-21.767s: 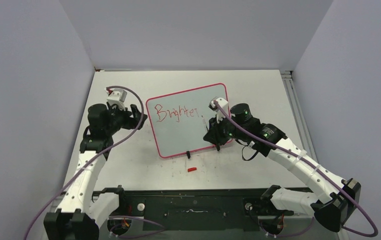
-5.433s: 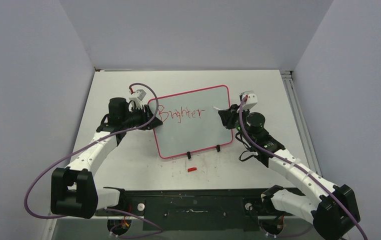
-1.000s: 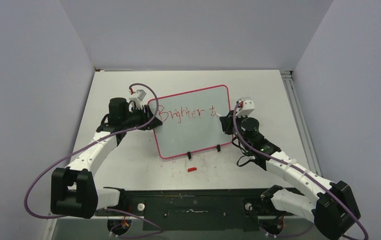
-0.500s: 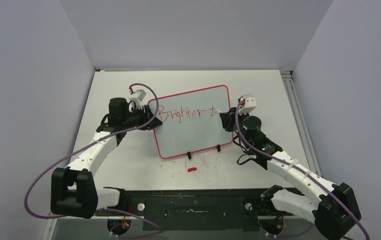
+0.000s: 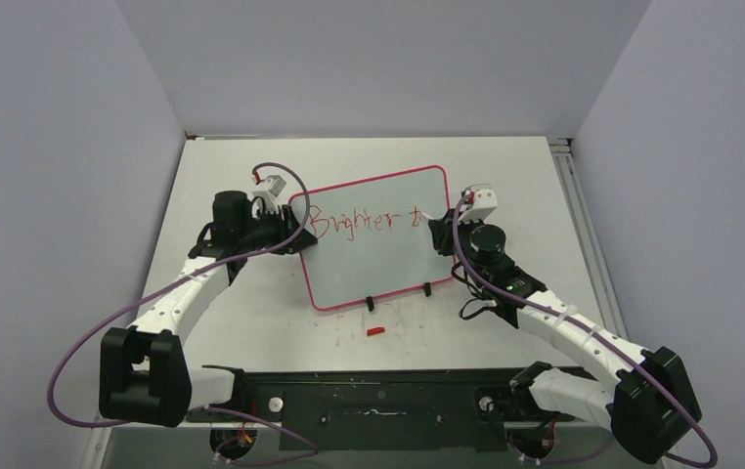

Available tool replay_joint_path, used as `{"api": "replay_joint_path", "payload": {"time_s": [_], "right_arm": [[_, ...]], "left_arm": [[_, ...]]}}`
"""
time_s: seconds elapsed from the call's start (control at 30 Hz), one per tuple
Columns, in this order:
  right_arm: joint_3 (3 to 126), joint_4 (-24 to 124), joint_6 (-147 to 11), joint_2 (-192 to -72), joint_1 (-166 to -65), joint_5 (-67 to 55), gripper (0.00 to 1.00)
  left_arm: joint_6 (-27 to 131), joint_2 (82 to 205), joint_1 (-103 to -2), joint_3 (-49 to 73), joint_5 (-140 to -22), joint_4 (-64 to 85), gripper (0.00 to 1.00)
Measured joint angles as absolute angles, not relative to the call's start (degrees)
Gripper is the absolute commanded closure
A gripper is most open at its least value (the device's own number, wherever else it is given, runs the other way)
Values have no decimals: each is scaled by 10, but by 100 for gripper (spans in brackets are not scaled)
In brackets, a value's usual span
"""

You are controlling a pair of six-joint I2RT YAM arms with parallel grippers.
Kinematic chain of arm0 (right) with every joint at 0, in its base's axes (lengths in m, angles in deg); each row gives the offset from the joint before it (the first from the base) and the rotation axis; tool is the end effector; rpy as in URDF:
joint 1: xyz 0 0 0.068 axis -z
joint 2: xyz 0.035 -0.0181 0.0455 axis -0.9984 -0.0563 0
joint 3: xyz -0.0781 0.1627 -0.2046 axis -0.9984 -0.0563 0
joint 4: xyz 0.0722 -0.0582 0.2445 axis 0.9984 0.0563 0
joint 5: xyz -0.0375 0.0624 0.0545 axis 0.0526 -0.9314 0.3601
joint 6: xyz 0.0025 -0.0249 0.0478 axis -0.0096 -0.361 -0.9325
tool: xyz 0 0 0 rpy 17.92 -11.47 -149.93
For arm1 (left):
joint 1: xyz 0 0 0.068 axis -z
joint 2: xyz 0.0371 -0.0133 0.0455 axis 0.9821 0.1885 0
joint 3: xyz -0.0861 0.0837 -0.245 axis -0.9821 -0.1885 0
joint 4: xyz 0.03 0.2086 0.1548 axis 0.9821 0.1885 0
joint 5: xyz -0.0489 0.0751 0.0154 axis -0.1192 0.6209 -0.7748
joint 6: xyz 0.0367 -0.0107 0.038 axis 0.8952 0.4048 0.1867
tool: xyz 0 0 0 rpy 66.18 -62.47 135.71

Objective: Write a sentence on the whiteboard

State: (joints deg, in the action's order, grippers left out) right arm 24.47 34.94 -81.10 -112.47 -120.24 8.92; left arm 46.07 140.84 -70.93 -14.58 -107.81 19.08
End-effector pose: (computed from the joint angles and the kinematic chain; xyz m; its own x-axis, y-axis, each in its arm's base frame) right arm 0.2096 0.1332 0.2698 -0.3134 0.2011 -0.9281 -0.3589 0.8798 0.3118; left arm 0.2674 -0.0591 0.2505 -0.7001 -0.1461 -0.6989 0.3982 0.7327 -0.5520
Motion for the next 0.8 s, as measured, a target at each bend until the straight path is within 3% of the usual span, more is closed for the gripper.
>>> {"api": "replay_joint_path", "payload": {"time_s": [0.8], "right_arm": [[245, 351, -807, -1100, -1202, 108, 95]], "left_arm": [[461, 1408, -709, -146, -1078, 191, 66]]}}
